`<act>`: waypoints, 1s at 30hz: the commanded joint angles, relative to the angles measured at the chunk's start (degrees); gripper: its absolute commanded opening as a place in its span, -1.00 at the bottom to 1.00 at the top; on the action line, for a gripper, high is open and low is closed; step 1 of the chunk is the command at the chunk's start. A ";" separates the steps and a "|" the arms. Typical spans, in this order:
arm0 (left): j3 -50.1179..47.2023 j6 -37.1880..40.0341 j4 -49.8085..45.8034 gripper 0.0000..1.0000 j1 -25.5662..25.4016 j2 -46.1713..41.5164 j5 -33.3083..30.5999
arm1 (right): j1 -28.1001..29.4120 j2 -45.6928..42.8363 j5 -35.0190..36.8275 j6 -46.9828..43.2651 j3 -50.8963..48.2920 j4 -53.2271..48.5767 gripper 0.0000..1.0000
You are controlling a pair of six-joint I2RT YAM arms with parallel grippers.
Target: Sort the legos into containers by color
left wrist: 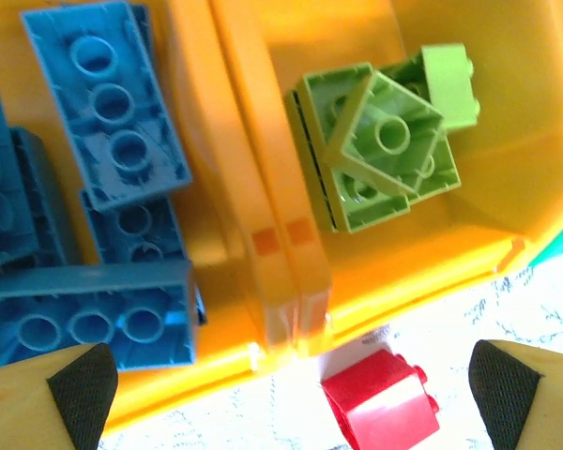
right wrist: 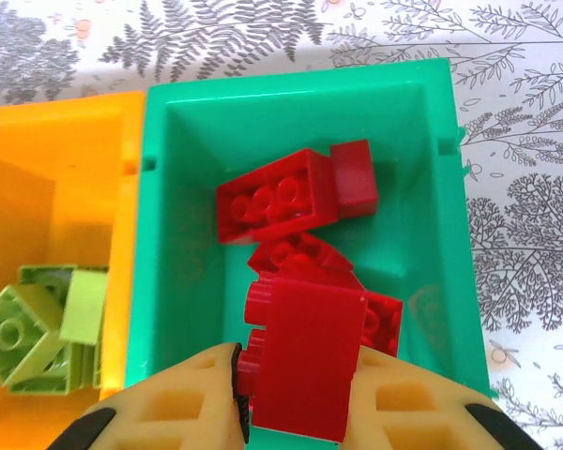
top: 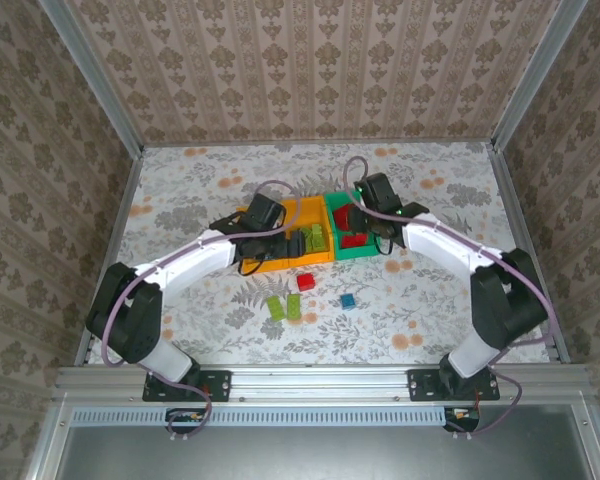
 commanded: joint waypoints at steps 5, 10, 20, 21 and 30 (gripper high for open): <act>-0.71 -2.58 -3.25 1.00 -5.58 2.75 -1.62 | -0.84 5.12 -0.32 2.14 5.22 -5.73 -0.23; 0.57 -4.51 -3.68 1.00 -8.23 5.98 -1.85 | -0.78 4.09 -0.82 2.69 4.51 -5.04 0.09; 2.92 -6.71 -4.80 1.00 -9.77 9.70 -0.86 | -0.62 -3.18 -0.13 3.34 -0.14 -2.75 0.35; 3.09 -6.82 -4.84 1.00 -9.87 10.03 -0.55 | -0.66 -3.81 0.06 3.37 -0.45 -2.71 0.36; 5.77 -7.88 -5.89 1.00 -10.55 14.15 0.34 | -0.64 -6.28 1.13 3.11 -2.84 -1.81 0.37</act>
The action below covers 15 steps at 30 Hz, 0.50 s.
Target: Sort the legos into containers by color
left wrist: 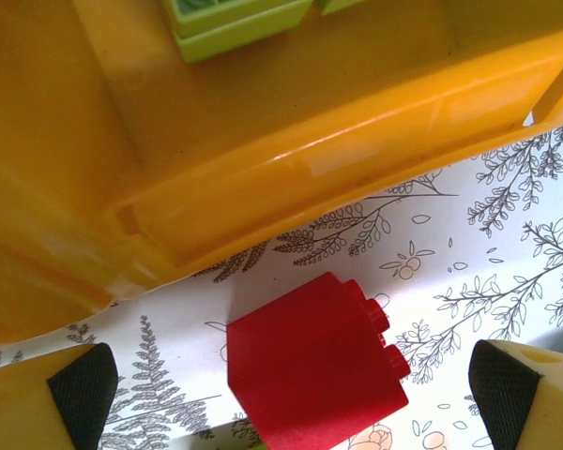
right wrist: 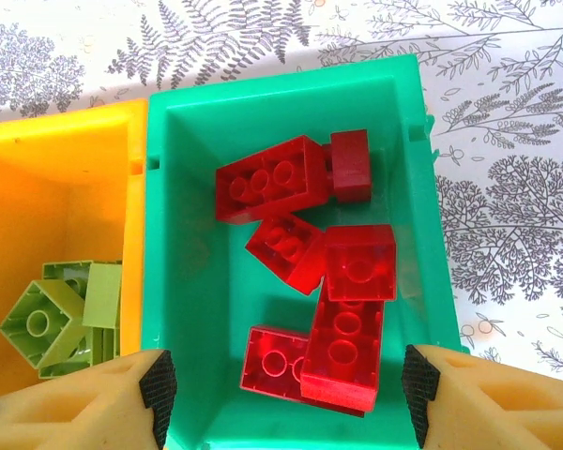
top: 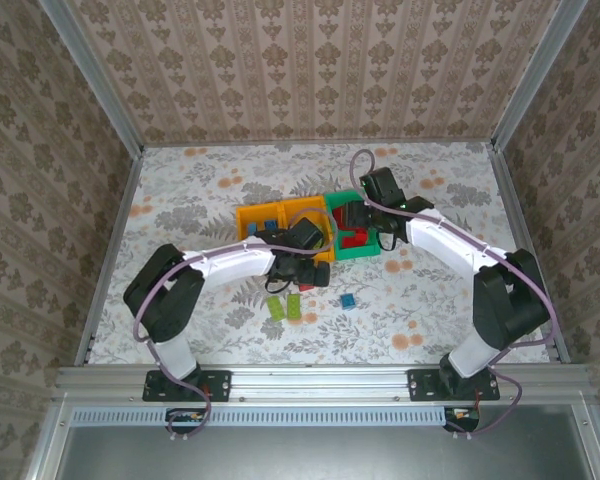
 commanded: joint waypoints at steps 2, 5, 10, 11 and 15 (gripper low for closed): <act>2.24 -1.69 -2.47 0.94 -0.70 2.18 0.19 | -0.19 -2.82 1.89 0.72 -2.24 0.85 0.38; 2.46 -1.67 -2.73 0.73 -1.24 2.59 -0.89 | -0.28 -3.94 2.56 0.64 -3.26 1.19 0.41; 3.86 -1.14 -2.98 0.47 -1.46 3.87 -1.14 | -0.80 -5.65 4.07 0.23 -4.51 1.50 0.43; 4.34 -1.08 -3.16 0.38 -1.50 4.35 -1.01 | -1.06 -6.01 4.34 0.25 -4.84 1.52 0.44; 5.14 -0.81 -3.05 0.01 -1.74 5.53 -0.66 | -2.33 -7.56 4.48 0.35 -6.41 1.70 0.45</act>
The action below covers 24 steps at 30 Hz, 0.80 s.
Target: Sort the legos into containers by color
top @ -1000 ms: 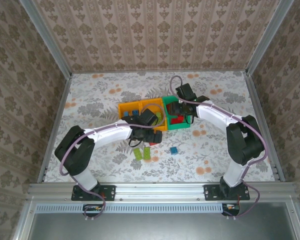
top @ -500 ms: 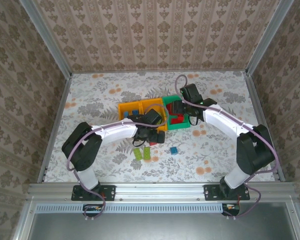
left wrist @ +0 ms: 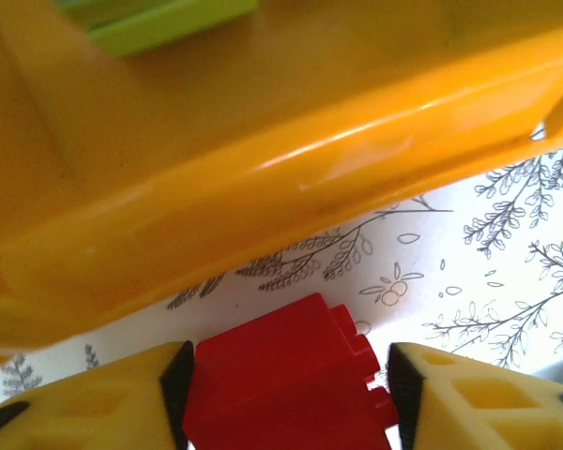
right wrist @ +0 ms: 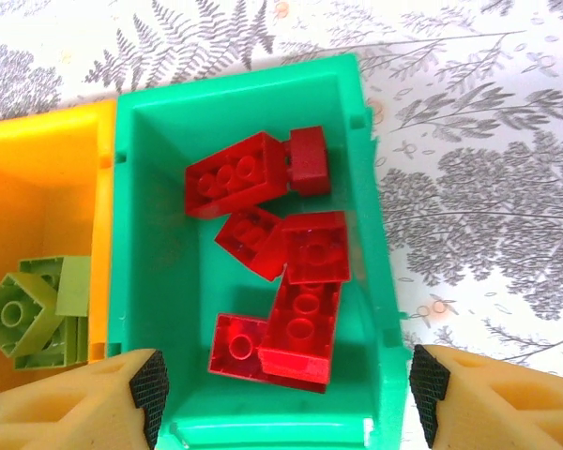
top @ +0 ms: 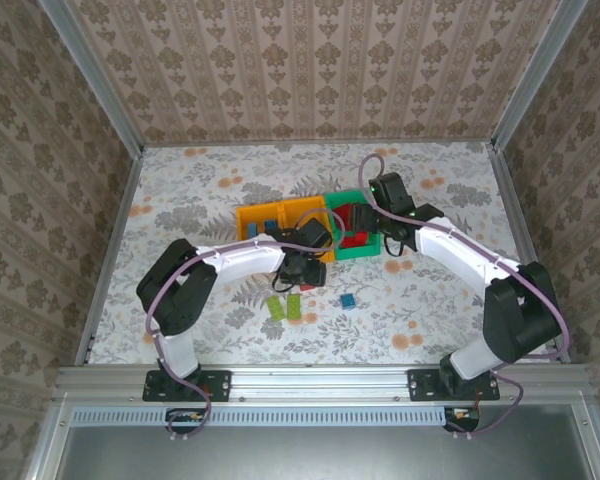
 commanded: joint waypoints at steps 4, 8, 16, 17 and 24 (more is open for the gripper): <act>1.15 0.25 -0.79 -0.15 -0.76 1.47 -0.41 | -2.14 -3.77 1.82 0.51 -3.32 0.71 0.46; 1.40 0.98 -0.86 -0.25 -1.06 1.81 -0.04 | -3.23 -5.13 1.69 0.69 -4.53 1.01 0.47; 3.42 1.32 -0.86 -0.25 -1.60 1.90 0.12 | -3.95 -6.12 1.67 0.61 -6.00 1.03 0.47; 3.81 1.46 -0.85 -0.25 -1.67 1.99 0.28 | -4.04 -6.22 1.63 0.65 -6.24 1.08 0.47; 9.53 2.88 -2.08 -0.24 -1.73 2.61 0.85 | -4.80 -7.53 1.92 0.70 -8.10 1.31 0.48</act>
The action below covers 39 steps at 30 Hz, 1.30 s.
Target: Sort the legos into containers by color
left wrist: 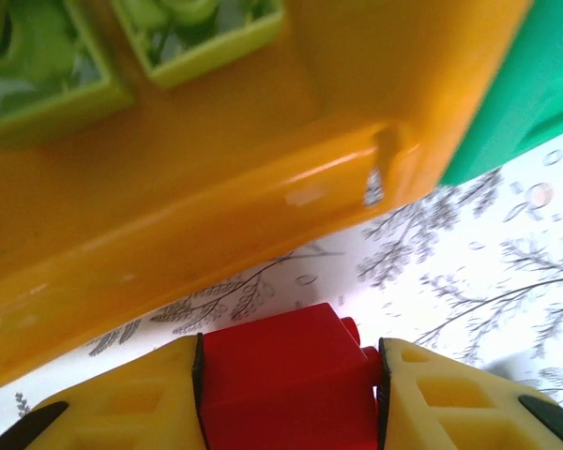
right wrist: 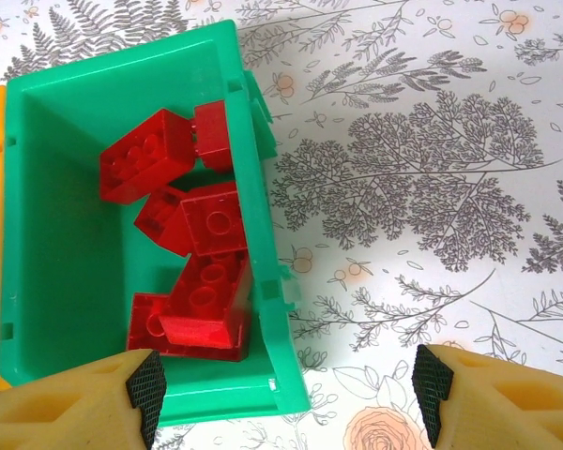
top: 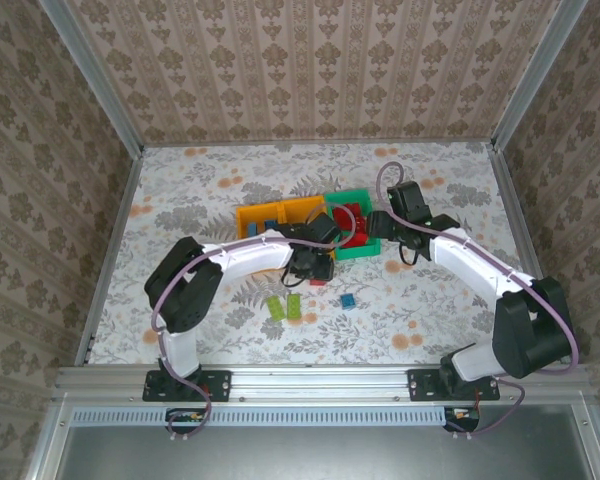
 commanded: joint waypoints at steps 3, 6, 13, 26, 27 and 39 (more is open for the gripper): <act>6.46 2.92 -2.02 -0.23 -0.30 0.51 0.45 | -1.24 -4.37 1.48 0.93 -2.60 1.19 0.48; 10.42 4.28 -3.08 -0.22 -0.27 1.14 0.19 | -1.54 -5.50 1.28 0.86 -4.27 1.33 0.49; 19.88 7.41 -5.08 -0.20 1.06 4.86 0.55 | -1.56 -9.07 0.43 1.12 -9.35 0.68 0.47; 28.09 8.09 -3.09 -0.17 5.24 11.92 5.91 | -1.06 -18.23 -2.81 4.78 -20.12 -0.10 0.44; 28.23 7.84 -2.79 -0.17 5.50 12.36 6.20 | -1.06 -18.88 -2.92 4.98 -20.79 -0.15 0.44; 29.20 5.89 -0.88 -0.01 6.29 13.89 7.73 | 0.18 -21.03 -5.36 6.67 -23.51 0.73 0.40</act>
